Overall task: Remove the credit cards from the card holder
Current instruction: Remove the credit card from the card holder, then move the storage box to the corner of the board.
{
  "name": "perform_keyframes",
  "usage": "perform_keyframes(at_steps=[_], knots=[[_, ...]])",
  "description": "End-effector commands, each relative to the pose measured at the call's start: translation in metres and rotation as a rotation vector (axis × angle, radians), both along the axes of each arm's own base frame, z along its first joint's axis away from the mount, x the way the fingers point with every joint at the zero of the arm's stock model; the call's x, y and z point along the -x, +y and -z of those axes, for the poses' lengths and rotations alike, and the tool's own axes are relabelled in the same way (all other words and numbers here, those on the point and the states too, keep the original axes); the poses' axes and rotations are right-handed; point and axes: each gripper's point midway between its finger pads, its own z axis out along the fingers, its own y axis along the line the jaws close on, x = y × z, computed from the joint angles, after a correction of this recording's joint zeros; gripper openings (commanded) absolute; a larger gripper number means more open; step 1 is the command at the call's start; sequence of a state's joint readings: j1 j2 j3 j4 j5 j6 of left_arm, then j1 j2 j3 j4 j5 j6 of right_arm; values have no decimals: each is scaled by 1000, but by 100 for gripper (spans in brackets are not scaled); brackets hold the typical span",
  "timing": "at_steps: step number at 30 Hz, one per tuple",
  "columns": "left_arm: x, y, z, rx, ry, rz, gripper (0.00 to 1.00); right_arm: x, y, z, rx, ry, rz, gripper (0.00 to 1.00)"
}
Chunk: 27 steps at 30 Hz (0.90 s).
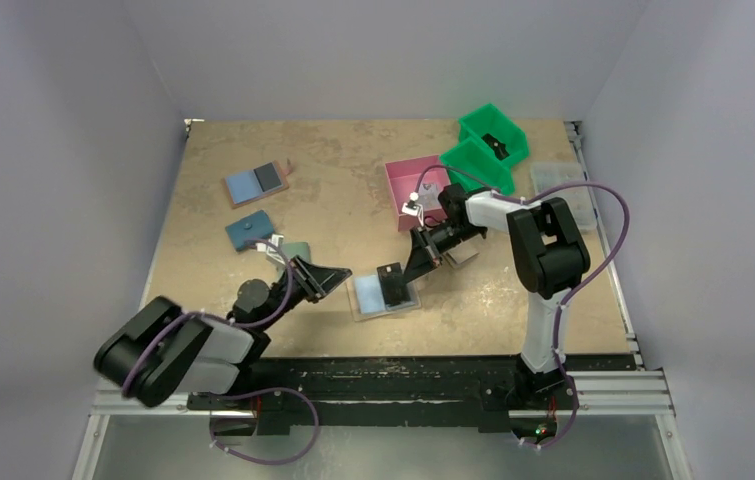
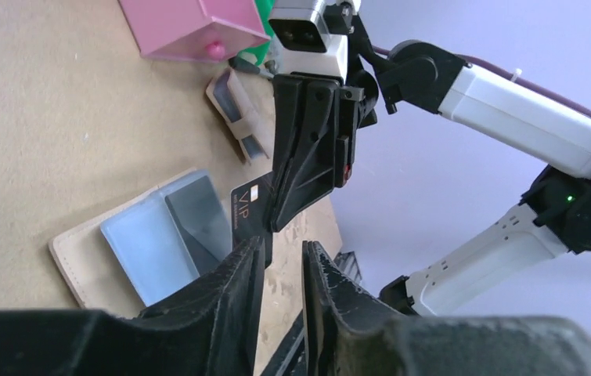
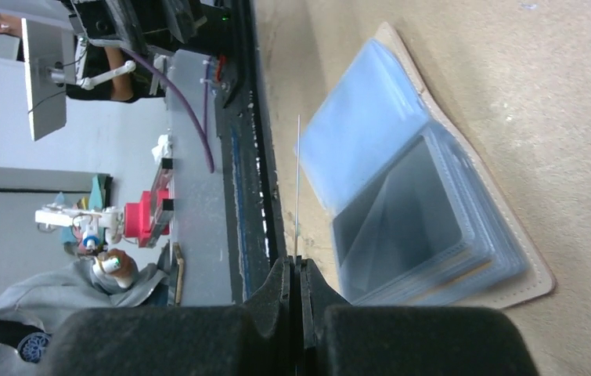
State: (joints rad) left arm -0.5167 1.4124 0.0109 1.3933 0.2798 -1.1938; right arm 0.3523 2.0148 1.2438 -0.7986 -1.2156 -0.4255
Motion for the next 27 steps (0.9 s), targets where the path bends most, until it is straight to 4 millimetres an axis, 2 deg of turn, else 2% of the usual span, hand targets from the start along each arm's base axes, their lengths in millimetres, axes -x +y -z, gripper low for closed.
perform_keyframes(at_steps=[1,3,7,16,17,23,27], knots=[[2,14,19,-146,21,-41,29,-1,6,-37,-130,-43,-25,0],[0,15,7,-171,-16,-48,35,0,6,-38,-139,-39,-26,0],[2,16,-13,-165,-79,-47,53,1,6,-44,-162,-45,-36,0],[12,-10,-27,-59,-110,87,59,5,6,-59,-220,-84,-59,0],[13,-15,-33,-44,-134,101,60,5,7,-60,-225,-85,-60,0],[15,-59,-33,-73,-163,190,61,7,6,-62,-238,-89,-65,0],[10,-74,-28,-61,-152,208,61,8,6,-64,-245,-90,-66,0]])
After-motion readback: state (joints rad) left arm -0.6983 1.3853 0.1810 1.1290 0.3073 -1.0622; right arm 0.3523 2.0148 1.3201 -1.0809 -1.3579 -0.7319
